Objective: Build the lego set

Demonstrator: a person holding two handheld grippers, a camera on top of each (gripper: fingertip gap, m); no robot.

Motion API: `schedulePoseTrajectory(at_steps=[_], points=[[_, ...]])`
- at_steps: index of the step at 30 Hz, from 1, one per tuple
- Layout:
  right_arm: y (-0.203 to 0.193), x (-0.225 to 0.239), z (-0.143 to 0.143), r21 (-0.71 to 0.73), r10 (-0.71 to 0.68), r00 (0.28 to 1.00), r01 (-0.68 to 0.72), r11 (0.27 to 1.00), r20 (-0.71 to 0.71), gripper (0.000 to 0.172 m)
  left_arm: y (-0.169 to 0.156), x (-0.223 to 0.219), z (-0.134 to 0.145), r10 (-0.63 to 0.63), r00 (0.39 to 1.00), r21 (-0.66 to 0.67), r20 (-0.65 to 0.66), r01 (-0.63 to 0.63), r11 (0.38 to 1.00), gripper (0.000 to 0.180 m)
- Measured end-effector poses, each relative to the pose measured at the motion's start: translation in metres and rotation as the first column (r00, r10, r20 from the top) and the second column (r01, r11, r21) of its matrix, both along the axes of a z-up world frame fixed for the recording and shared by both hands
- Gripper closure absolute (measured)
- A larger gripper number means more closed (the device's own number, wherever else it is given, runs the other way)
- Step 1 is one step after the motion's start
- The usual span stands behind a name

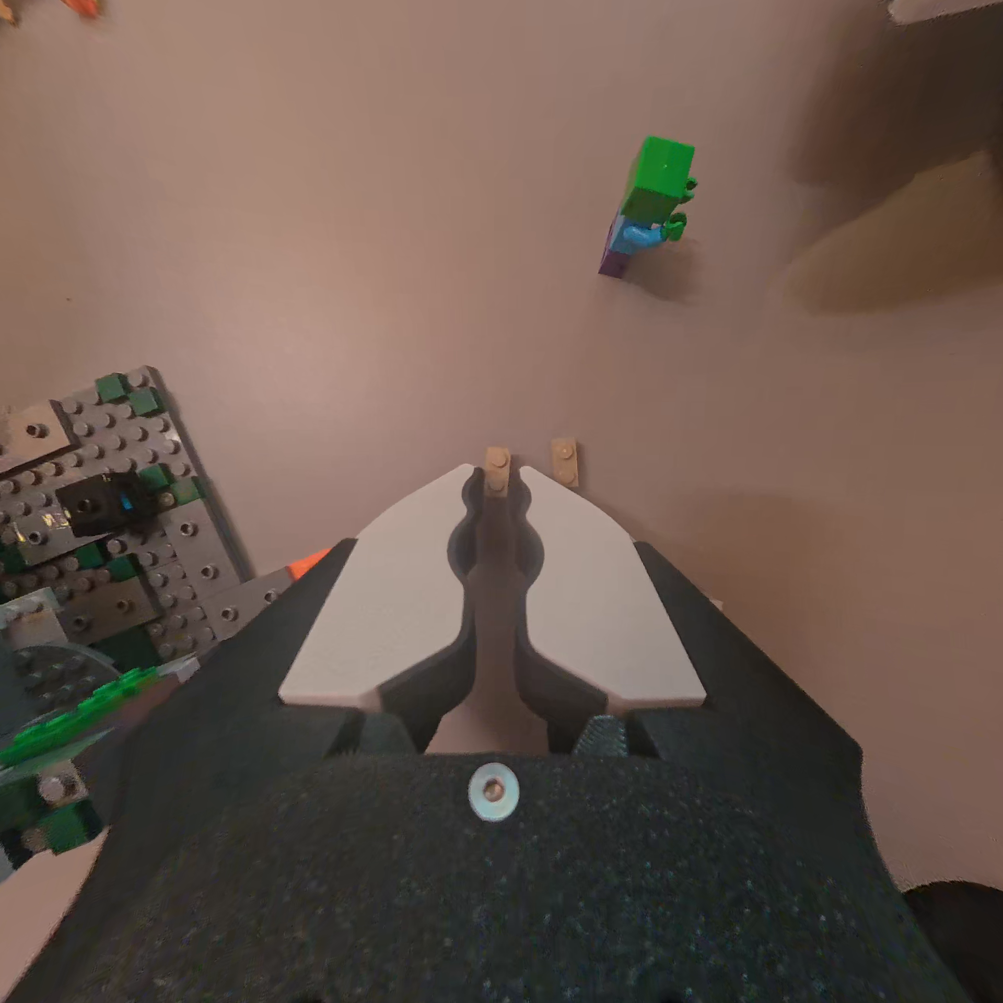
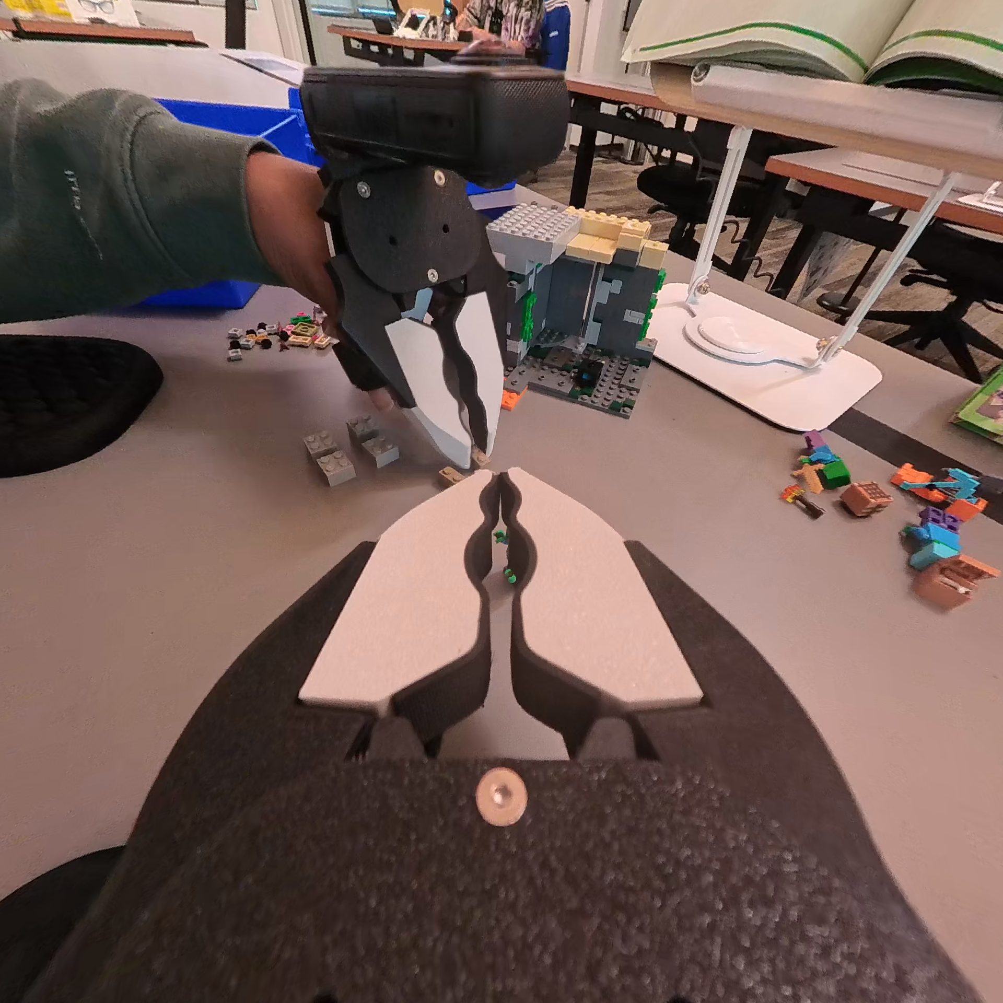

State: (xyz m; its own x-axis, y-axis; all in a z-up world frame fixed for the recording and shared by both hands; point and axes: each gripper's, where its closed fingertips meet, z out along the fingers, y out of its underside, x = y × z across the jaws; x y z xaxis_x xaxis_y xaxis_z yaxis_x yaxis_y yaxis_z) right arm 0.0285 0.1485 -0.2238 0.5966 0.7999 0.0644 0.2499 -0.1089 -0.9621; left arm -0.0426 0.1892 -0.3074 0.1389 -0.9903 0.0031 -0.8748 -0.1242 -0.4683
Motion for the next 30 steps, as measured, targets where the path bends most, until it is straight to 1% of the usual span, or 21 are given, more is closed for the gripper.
schedulePoseTrajectory(at_steps=[4, 6, 9, 11, 14, 16, 18, 21, 22, 24, 27, 30], points=[[0.000, 0.000, -0.001, -0.003, 0.000, 1.000, 0.000, 1.000, 0.002, 0.172, 0.000, -0.001, 0.002, 0.007, 1.000, 0.007, 0.012, -0.007, 1.000, 0.167], [0.000, 0.000, -0.001, -0.003, 0.001, 1.000, -0.001, 1.000, 0.002, 0.172, 0.001, -0.003, 0.009, 0.016, 1.000, 0.028, 0.020, -0.016, 0.999, 0.166], [-0.001, -0.001, -0.001, -0.002, 0.004, 1.000, -0.004, 1.000, 0.002, 0.172, 0.004, -0.012, 0.034, 0.053, 0.996, 0.064, 0.067, -0.058, 0.996, 0.166], [-0.001, -0.001, -0.001, -0.002, 0.006, 1.000, -0.006, 1.000, 0.002, 0.172, 0.005, -0.029, 0.061, 0.085, 0.992, 0.126, 0.092, -0.096, 0.987, 0.166], [-0.001, -0.001, -0.001, -0.010, 0.006, 1.000, -0.006, 1.000, -0.006, 0.172, 0.005, -0.079, 0.112, 0.158, 0.980, 0.223, 0.117, -0.181, 0.958, 0.170], [-0.001, -0.001, 0.000, -0.013, 0.007, 1.000, -0.007, 1.000, -0.016, 0.172, 0.006, -0.133, 0.137, 0.250, 0.965, 0.272, 0.082, -0.263, 0.926, 0.171], [-0.002, -0.001, 0.002, -0.009, 0.008, 1.000, -0.008, 1.000, -0.019, 0.172, 0.005, -0.194, 0.152, 0.360, 0.932, 0.302, 0.036, -0.353, 0.885, 0.170], [-0.002, -0.001, 0.002, -0.008, 0.008, 1.000, -0.008, 1.000, -0.018, 0.172, -0.006, -0.285, 0.149, 0.519, 0.852, 0.289, -0.076, -0.479, 0.829, 0.169], [-0.002, -0.001, 0.002, -0.008, 0.008, 1.000, -0.008, 1.000, -0.019, 0.172, -0.012, -0.309, 0.141, 0.554, 0.825, 0.262, -0.108, -0.514, 0.817, 0.169], [-0.002, -0.001, 0.002, -0.010, 0.010, 1.000, -0.011, 1.000, -0.020, 0.172, -0.025, -0.348, 0.117, 0.602, 0.778, 0.197, -0.180, -0.571, 0.797, 0.168], [-0.002, -0.002, -0.001, -0.014, 0.011, 1.000, -0.012, 1.000, -0.011, 0.172, -0.040, -0.388, 0.076, 0.613, 0.735, 0.139, -0.290, -0.601, 0.787, 0.166], [-0.001, -0.003, -0.005, -0.023, 0.010, 1.000, -0.010, 1.000, -0.003, 0.172, -0.043, -0.411, 0.051, 0.615, 0.703, 0.131, -0.357, -0.615, 0.778, 0.163]])
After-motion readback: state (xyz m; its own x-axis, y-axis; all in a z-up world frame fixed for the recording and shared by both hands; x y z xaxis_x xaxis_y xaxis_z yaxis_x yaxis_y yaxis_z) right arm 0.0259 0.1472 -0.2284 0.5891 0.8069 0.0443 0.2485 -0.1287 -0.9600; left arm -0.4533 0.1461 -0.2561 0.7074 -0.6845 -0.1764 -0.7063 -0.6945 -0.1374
